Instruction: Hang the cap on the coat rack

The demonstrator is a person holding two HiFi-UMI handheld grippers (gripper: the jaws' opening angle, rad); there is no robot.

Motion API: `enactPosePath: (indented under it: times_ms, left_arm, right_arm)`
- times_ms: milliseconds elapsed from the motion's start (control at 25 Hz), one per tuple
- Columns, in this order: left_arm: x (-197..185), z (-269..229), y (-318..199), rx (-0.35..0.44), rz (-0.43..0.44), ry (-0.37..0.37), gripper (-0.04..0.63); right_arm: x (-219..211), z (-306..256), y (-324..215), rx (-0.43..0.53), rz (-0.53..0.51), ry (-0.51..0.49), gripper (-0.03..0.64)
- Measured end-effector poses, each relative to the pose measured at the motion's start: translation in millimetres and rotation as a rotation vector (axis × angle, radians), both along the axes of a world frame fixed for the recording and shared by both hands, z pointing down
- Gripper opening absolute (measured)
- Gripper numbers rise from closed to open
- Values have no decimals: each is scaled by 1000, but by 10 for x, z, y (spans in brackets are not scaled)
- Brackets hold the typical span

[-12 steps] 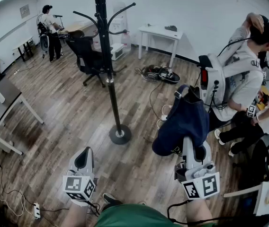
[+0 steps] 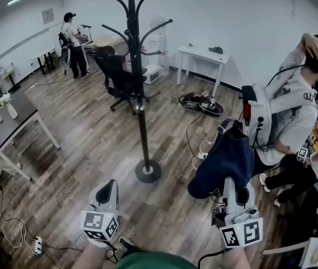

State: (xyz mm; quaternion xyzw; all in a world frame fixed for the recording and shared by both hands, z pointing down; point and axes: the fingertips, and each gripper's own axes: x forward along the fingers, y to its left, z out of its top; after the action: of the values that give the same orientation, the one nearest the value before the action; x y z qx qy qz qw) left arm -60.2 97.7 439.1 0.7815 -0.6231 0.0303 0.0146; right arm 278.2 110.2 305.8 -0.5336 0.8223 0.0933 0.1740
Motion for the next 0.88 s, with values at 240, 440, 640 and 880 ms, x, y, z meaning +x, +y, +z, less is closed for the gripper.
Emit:
enactPosePath:
  times_ms: [240,440,640,880]
  left_arm:
    - [133,109,16,-32,-16,-10,14]
    - [12,141,-74,-45,-36,-9,14]
    - [-94,64,-292,-6,-1,-2,14]
    - [-333,24,-752,15,52,22,14]
  right_arm:
    - [120,-55,-165,19,-21,5,20]
    - [84,-38,-310,10,-8,-15,20]
    - [-54,2,-436,10,22,-12,20]
    - [-296,-75,-632,16,82,10,20]
